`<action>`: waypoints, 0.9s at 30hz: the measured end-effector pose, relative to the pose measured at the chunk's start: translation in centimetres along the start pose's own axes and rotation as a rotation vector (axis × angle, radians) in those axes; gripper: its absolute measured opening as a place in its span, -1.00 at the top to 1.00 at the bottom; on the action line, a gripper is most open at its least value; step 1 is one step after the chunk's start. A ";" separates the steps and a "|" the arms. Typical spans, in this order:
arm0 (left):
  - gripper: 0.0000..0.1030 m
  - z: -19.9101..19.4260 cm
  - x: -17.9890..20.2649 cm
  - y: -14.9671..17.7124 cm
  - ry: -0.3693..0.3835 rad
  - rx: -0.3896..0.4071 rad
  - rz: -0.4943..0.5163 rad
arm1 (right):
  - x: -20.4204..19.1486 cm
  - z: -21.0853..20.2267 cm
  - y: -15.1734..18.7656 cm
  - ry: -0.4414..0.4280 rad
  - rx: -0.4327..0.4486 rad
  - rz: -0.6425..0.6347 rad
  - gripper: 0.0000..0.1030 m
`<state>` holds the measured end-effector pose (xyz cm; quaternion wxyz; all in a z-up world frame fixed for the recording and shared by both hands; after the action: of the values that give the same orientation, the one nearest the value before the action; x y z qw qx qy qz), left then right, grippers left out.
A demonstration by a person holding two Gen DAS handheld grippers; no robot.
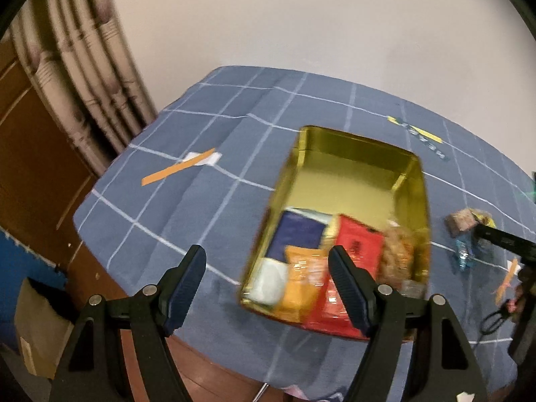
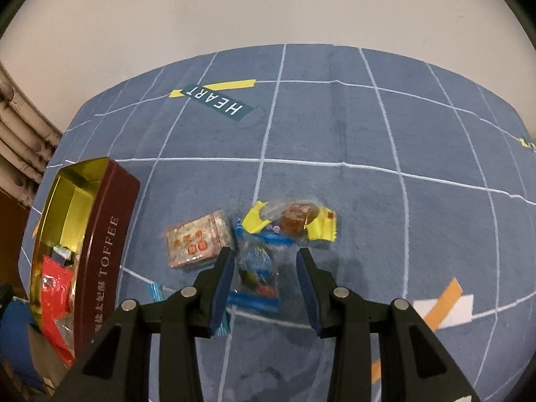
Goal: Organize snacks
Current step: 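Move the right gripper to the blue-wrapped candy and grasp it, then grasp the light-blue wrapped candy with the left gripper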
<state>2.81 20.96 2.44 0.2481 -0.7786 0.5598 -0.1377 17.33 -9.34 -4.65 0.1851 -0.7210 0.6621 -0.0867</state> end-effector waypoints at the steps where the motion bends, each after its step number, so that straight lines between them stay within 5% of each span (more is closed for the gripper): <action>1: -0.41 -0.1 0.9 -0.3 0.008 -0.004 0.017 | -0.1 0.3 0.0 0.004 -0.006 -0.012 0.23; 13: -0.41 0.7 11.9 -1.8 0.170 -0.065 0.194 | -0.1 0.7 1.5 -0.013 0.050 -0.132 0.41; 21: -0.41 1.9 18.3 -0.6 0.281 -0.110 0.284 | 3.7 -1.3 4.3 0.025 0.142 -0.138 0.42; 27: -0.37 3.9 20.9 0.4 0.290 -0.129 0.308 | 6.9 -2.7 6.5 0.058 0.223 -0.131 0.42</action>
<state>11.38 2.14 -2.35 0.1326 -0.6701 0.7096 -0.1727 11.10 -16.93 -5.53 0.2386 -0.7350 0.6048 -0.1925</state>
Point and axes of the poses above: each gripper's, at about its wrist camera, not at the fingertips, and z roughly the way its jaws point, x to its right, y to its underside, the point moved 1 cm from there along z, roughly the way its jaws point, and after that the axes turned 1 degree about y, right-handed, at the moved point
